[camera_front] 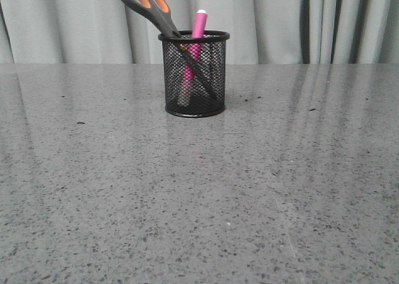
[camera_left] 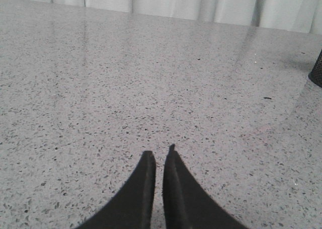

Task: Put pen and scissors into bin

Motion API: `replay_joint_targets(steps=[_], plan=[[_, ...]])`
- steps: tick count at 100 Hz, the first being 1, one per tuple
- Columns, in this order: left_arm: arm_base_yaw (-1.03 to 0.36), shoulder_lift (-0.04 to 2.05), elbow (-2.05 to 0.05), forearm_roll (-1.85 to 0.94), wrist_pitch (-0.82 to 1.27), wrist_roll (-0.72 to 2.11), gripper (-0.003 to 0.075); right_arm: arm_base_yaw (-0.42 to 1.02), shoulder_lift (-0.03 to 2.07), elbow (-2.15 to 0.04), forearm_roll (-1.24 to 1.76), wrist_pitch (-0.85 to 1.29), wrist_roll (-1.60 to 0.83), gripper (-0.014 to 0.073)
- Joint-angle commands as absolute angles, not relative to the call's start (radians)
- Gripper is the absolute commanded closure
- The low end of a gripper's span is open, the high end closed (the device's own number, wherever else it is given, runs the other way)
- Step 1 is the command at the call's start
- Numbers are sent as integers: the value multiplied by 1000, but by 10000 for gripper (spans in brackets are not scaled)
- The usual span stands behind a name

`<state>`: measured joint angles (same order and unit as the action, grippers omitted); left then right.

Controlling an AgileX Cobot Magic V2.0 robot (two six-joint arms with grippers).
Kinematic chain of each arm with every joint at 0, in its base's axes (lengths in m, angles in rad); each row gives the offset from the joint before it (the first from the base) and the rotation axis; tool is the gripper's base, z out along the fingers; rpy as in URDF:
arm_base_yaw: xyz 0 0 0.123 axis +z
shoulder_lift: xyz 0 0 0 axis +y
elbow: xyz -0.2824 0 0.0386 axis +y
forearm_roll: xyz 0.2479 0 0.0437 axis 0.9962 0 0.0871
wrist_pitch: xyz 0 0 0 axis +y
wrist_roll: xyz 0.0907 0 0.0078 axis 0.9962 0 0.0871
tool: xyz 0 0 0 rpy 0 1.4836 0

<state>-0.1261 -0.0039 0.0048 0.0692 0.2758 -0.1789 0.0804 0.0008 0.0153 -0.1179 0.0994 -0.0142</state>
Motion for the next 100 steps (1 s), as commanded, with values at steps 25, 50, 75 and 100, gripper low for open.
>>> replay_joint_targets(steps=[25,50,75,100], plan=[[-125,-35,29,63,208,-185,712,74,-33,24,-64,182,-21,660],[-125,-35,29,63,208,-185,712,74,-33,24,-52,304,-21,659],[-125,-35,29,63,208,-185,712,74,-33,24,-51,300,-21,659],[-125,-35,29,63,208,-185,712,74,-33,24,-51,298,-21,659]])
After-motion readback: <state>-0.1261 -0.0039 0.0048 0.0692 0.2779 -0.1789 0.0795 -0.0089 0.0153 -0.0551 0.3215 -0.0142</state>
